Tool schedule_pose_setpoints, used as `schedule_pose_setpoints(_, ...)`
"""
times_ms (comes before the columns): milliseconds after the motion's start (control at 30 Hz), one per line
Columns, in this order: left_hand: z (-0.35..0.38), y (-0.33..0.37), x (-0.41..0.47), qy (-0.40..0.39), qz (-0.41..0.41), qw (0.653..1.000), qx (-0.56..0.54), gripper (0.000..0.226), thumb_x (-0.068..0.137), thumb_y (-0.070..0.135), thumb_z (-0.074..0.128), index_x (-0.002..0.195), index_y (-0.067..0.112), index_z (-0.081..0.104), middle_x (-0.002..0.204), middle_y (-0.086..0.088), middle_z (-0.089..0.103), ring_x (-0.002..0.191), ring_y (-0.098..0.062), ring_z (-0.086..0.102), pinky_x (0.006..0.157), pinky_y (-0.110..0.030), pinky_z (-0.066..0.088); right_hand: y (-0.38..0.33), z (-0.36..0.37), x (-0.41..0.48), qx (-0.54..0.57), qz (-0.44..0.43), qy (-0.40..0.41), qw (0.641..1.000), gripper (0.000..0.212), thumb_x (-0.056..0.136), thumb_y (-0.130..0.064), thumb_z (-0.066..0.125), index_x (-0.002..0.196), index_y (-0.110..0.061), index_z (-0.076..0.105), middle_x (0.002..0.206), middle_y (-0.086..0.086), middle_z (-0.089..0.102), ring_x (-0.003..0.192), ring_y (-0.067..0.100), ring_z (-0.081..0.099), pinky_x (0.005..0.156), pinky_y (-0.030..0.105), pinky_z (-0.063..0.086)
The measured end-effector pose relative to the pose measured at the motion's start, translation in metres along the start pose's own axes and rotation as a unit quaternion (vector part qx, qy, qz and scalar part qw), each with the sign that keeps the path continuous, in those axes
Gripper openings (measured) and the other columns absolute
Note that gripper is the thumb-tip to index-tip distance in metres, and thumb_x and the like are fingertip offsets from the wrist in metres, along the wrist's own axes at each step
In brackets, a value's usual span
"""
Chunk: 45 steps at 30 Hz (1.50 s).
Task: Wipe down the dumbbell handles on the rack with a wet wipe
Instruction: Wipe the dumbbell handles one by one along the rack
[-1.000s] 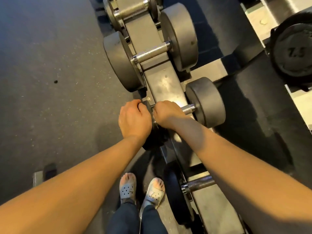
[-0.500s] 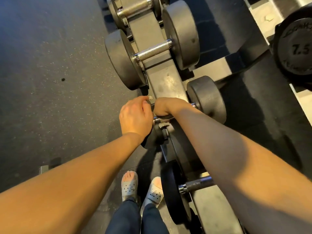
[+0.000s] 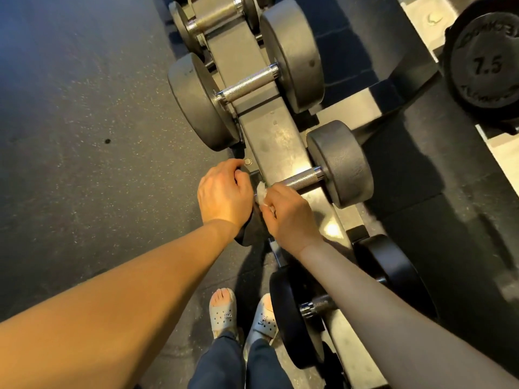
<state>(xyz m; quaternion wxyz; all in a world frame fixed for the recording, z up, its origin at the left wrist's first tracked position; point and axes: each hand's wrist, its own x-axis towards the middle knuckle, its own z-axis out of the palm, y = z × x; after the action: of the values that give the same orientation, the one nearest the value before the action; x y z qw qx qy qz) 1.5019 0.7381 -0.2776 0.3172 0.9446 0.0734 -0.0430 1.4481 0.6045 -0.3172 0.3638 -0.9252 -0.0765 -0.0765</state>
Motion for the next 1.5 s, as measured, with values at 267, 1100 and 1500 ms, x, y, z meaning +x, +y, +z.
schedule_pose_setpoints(267, 0.0, 0.002, 0.001, -0.007, 0.006, 1.0, 0.003, 0.047, 0.091, 0.03, 0.033, 0.117, 0.018, 0.07, 0.11, -0.003, 0.072, 0.103, -0.023, 0.063, 0.09, -0.039, 0.048, -0.012, 0.016, -0.004, 0.304, 0.53, 0.022, 0.791, 0.029, 0.092, -0.009, 0.068, 0.064, -0.013, 0.061, 0.067, 0.006, 0.06, 0.064, 0.017, 0.056, 0.06, 0.031, 0.051)
schedule_pose_setpoints(1100, 0.001, -0.002, 0.003, -0.015, 0.026, 0.999, 0.011, 0.044, 0.093, 0.032, 0.033, 0.117, 0.017, 0.067, 0.11, -0.004, 0.07, 0.102, -0.023, 0.062, 0.093, -0.044, 0.05, -0.045, 0.027, 0.002, 0.212, 0.394, 0.188, 0.875, 0.004, 0.093, -0.014, 0.069, 0.095, -0.015, 0.067, 0.095, -0.004, 0.066, 0.089, 0.01, 0.065, 0.078, 0.03, 0.057)
schedule_pose_setpoints(1500, 0.001, -0.004, 0.004, -0.016, 0.021, 1.0, 0.001, 0.037, 0.095, 0.028, 0.039, 0.115, 0.018, 0.068, 0.107, -0.004, 0.07, 0.102, -0.026, 0.062, 0.091, -0.046, 0.05, -0.041, -0.026, 0.064, -0.152, 0.165, -0.226, 0.948, 0.007, 0.095, -0.012, 0.061, 0.1, -0.009, 0.064, 0.096, 0.009, 0.061, 0.096, 0.029, 0.066, 0.071, 0.031, 0.041)
